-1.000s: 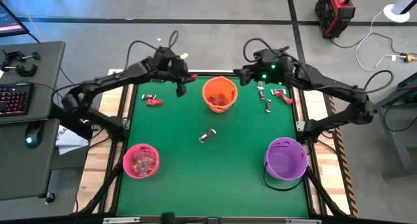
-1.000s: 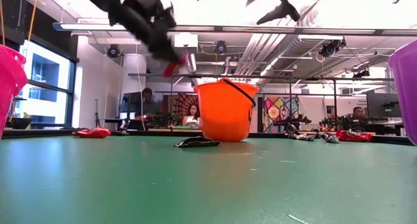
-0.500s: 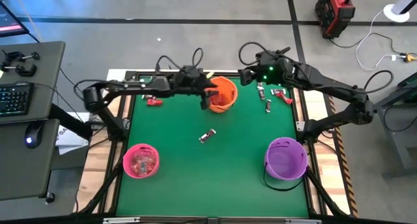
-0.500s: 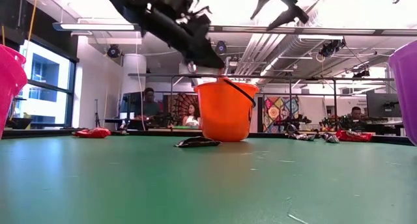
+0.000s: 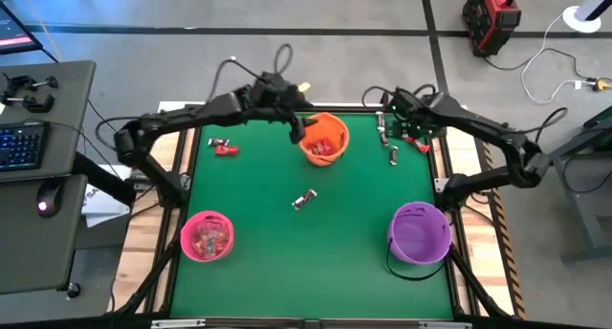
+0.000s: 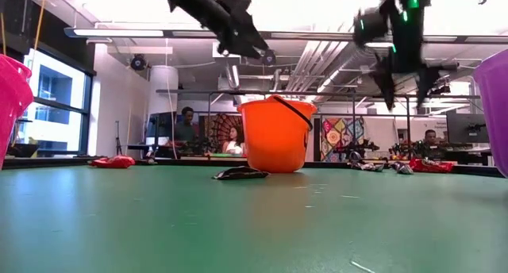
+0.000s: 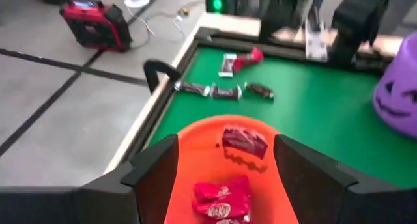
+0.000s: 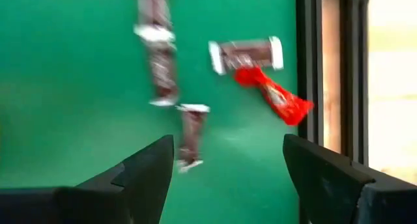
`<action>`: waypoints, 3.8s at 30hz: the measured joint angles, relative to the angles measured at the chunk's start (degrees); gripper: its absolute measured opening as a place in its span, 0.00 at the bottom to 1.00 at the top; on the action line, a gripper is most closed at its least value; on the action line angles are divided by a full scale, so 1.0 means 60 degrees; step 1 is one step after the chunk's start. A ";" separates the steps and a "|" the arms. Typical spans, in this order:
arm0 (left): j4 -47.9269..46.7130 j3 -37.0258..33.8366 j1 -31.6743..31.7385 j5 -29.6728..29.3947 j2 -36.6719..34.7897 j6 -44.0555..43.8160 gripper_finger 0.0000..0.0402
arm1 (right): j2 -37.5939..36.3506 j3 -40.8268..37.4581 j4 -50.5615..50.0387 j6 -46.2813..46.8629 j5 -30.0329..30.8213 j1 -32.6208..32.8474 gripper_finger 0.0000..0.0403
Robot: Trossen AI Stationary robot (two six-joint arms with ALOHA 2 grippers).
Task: Sort candy by brand, put in halloween buckets
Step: Put the red chocolate into the orange bucket
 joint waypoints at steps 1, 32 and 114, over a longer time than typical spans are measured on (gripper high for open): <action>-0.0015 -0.0070 0.0045 -0.0004 -0.0223 -0.0104 0.60 | 0.0011 -0.0527 0.0294 -0.0193 -0.0163 -0.0321 0.70; -0.0344 -0.0990 0.0175 -0.0820 -0.1246 -0.0431 0.60 | 0.3316 -0.2332 0.2466 -0.1731 0.0635 -0.2677 0.58; -0.5630 -0.4235 0.3182 -0.2659 0.0144 0.1206 0.60 | 0.2153 0.2293 0.8353 -0.4374 -0.2499 0.2941 0.70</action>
